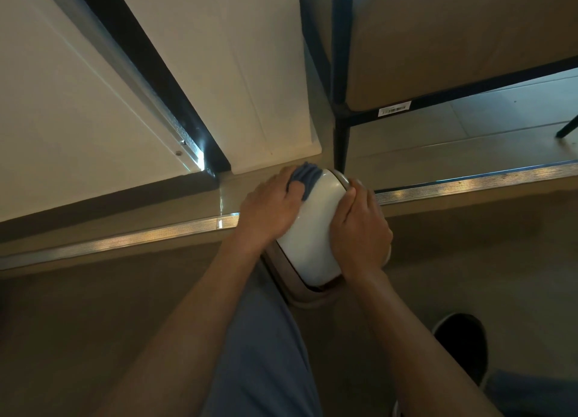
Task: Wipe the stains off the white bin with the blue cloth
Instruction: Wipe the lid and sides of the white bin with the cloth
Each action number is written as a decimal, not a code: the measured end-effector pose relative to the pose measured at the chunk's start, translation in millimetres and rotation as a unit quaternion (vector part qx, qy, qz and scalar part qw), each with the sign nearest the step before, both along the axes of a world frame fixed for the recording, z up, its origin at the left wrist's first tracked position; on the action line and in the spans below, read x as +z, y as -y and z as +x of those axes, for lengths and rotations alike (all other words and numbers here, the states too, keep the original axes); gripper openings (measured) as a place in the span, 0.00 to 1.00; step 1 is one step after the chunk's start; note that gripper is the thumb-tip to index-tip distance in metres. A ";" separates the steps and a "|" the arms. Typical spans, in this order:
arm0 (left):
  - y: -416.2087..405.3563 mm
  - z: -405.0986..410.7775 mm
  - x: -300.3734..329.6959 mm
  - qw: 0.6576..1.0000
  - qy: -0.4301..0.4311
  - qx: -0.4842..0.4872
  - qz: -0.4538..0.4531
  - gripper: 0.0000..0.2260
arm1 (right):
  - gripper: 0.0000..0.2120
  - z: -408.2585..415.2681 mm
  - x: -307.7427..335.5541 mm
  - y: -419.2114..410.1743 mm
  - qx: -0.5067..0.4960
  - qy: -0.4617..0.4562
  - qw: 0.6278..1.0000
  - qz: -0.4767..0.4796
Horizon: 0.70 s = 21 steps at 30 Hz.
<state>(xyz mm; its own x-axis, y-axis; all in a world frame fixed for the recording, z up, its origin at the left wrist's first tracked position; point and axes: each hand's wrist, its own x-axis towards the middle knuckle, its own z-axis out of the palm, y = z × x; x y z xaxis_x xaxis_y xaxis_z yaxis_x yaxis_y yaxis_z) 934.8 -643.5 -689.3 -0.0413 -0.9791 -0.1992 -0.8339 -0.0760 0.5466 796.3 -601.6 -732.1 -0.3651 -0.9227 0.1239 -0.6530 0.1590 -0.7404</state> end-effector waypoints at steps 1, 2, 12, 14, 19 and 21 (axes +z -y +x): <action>10.3 -10.0 3.2 1.000 0.000 0.017 0.022 0.19 | 0.20 -0.2 0.9 0.1 -0.001 0.003 1.000 0.004; 18.7 -19.4 5.0 0.999 0.010 0.020 0.034 0.19 | 0.20 0.0 1.5 0.3 -0.002 0.005 1.000 0.008; -38.8 22.2 -8.4 0.982 0.064 -0.134 -0.116 0.25 | 0.20 1.5 0.0 0.4 0.001 -0.013 1.000 0.011; -31.6 26.3 -7.5 0.993 0.037 -0.077 -0.080 0.24 | 0.20 0.3 1.0 1.1 0.003 -0.011 1.000 0.014; 4.4 -19.5 2.0 0.998 0.056 0.014 -0.034 0.19 | 0.20 1.9 2.3 1.0 -0.003 0.000 1.000 0.014; -2.3 -34.1 0.4 0.994 0.073 -0.018 -0.079 0.20 | 0.20 2.2 0.1 2.2 -0.006 -0.005 1.000 0.012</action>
